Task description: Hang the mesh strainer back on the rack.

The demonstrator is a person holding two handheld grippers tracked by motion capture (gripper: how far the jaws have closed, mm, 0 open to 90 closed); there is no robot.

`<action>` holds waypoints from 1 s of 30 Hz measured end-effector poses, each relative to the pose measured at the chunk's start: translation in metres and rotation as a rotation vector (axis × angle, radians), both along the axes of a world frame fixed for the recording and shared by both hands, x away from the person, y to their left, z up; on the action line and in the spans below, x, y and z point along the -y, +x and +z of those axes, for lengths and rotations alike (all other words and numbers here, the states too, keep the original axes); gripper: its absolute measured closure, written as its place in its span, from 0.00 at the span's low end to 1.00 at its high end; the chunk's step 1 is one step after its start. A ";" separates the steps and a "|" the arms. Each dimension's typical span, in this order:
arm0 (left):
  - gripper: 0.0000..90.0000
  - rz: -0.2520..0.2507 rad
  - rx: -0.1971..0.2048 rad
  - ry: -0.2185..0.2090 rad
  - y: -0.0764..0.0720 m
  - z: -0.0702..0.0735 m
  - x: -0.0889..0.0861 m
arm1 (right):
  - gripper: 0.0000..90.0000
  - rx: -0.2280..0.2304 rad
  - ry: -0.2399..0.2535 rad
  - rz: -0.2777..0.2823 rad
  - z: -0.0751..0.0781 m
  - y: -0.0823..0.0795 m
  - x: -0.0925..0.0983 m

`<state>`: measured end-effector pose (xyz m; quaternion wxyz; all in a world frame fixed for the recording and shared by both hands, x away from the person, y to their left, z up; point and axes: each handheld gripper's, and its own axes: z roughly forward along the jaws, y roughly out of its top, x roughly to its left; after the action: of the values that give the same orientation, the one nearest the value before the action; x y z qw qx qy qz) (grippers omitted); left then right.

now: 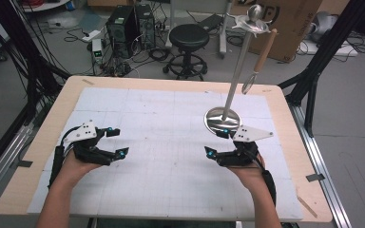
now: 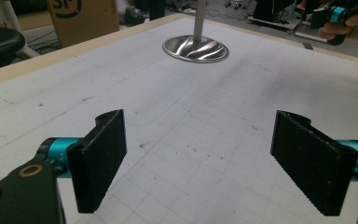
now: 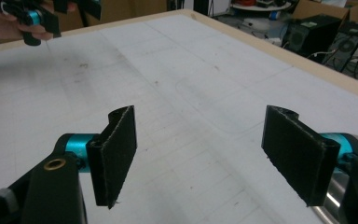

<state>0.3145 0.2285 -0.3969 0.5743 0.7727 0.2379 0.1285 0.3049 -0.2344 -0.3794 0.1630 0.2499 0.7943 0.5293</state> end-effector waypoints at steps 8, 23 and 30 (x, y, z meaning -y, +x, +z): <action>0.21 0.002 0.002 0.004 0.001 -0.001 0.001 | 0.25 -0.057 0.030 -0.016 -0.014 -0.002 0.008; 0.21 0.007 0.004 0.013 0.002 -0.002 0.002 | 0.22 -0.121 0.050 -0.024 -0.025 -0.002 0.014; 0.21 0.010 0.006 0.013 0.003 -0.003 0.002 | 0.22 -0.128 0.042 -0.024 -0.026 -0.001 0.014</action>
<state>0.3173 0.2270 -0.3995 0.5694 0.7748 0.2392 0.1351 0.3037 -0.2479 -0.4056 0.1131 0.2962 0.7886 0.5268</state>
